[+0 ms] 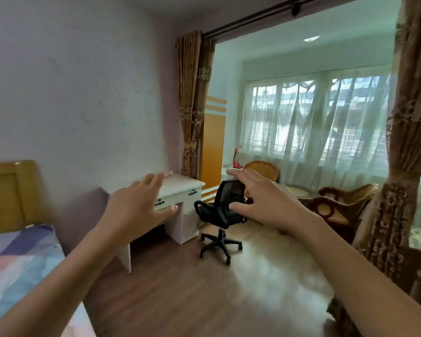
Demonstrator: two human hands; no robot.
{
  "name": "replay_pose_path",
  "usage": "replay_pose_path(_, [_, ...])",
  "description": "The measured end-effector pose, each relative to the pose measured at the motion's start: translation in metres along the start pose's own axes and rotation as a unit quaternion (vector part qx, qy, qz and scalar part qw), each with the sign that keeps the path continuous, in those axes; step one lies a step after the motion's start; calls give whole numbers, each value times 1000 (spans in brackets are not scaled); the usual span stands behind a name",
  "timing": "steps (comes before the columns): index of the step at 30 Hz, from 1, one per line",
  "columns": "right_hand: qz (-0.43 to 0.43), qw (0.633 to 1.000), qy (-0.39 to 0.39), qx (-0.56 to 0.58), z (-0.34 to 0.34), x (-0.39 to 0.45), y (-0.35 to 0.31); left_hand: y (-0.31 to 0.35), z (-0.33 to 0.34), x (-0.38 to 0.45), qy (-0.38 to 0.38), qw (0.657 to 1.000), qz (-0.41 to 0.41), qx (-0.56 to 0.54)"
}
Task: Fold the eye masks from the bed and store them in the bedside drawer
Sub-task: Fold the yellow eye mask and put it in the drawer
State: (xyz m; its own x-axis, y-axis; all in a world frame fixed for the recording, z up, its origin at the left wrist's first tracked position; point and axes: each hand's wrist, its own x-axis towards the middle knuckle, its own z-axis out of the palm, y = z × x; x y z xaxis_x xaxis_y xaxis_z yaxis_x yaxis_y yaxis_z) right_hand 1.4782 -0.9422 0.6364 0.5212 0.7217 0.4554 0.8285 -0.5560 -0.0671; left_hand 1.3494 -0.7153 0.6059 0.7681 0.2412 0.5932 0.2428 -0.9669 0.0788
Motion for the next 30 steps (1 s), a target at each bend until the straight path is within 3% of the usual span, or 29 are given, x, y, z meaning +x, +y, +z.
replay_pose_path(8, [-177, 983, -7, 49, 58, 155, 67, -25, 70, 89, -1, 984, -143, 107])
replay_pose_path(17, [-273, 921, 8, 277, 106, 325, 149, -68, 103, 194, 8, 947, -225, 230])
replay_pose_path(21, [-335, 886, -16, 320, 156, 384, 110, -102, 104, 190, -21, 913, -289, 287])
replay_pose_path(30, [-488, 800, -86, 339, 249, 464, -69, -199, 67, 127, -65, 801, -396, 444])
